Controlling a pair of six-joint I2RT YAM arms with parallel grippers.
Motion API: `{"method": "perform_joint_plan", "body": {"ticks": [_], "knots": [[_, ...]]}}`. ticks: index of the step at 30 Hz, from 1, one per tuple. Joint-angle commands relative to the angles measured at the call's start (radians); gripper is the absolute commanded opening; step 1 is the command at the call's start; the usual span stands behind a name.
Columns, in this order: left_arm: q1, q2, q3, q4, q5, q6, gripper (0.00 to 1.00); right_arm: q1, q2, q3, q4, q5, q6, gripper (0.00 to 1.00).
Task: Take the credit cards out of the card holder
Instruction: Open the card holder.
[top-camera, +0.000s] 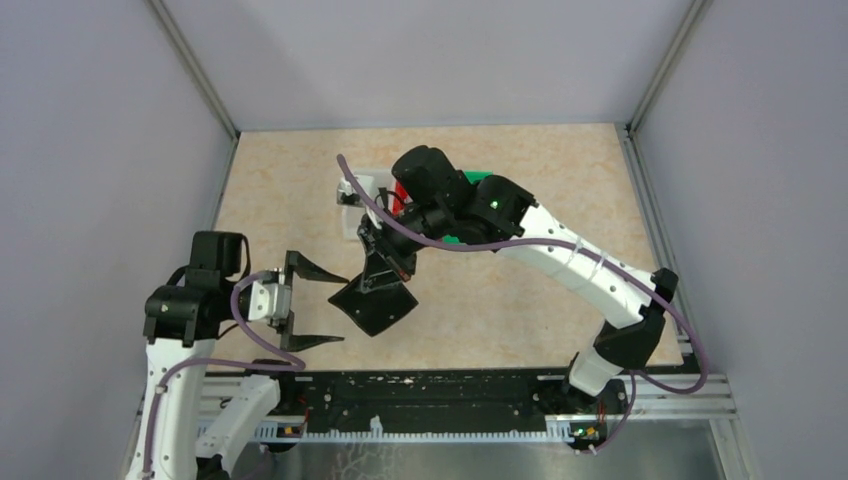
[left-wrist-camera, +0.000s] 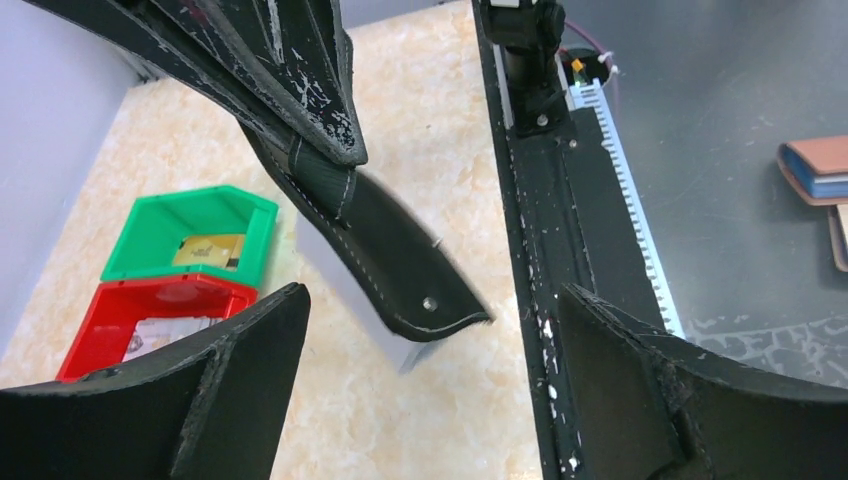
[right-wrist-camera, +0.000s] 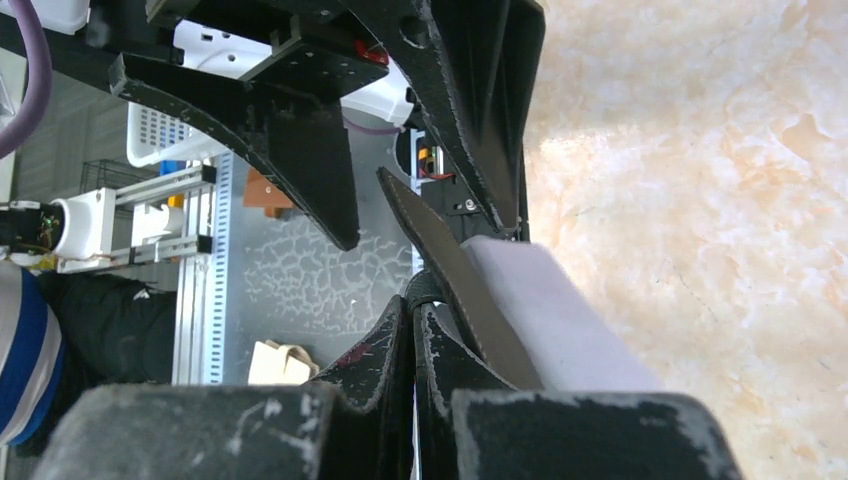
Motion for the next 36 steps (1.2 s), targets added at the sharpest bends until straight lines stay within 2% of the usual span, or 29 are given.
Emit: {"method": "perform_joint_plan", "body": {"ticks": [1, 6, 10, 19, 25, 30, 34, 36], "knots": [[0.000, 0.013, 0.054, -0.045, 0.085, 0.013, 0.98, -0.006, -0.029, 0.123, -0.066, 0.018, -0.080, 0.00], [0.000, 0.030, 0.090, -0.055, 0.033, 0.051, 0.98, -0.006, -0.055, 0.200, -0.157, 0.078, -0.162, 0.00], [0.000, 0.018, 0.093, -0.012, -0.026, 0.069, 0.95, -0.006, -0.092, 0.185, -0.167, 0.088, -0.181, 0.00], [0.000, 0.089, 0.153, -0.001, -0.017, 0.113, 0.77, -0.006, -0.079, 0.174, -0.189, 0.034, -0.208, 0.00], [0.000, 0.107, 0.108, 0.046, -0.003, 0.169, 0.66, 0.001, -0.047, 0.178, -0.181, -0.011, -0.211, 0.00], [0.000, 0.089, 0.073, 0.189, -0.003, 0.071, 0.55, 0.026, -0.009, 0.200, -0.189, -0.018, -0.214, 0.00], [0.000, 0.080, 0.067, 0.206, 0.048, 0.019, 0.56, 0.036, 0.010, 0.204, -0.155, -0.043, -0.197, 0.00], [0.000, 0.071, 0.055, 0.208, 0.074, -0.007, 0.68, 0.045, 0.027, 0.214, -0.140, -0.054, -0.193, 0.00]]}}
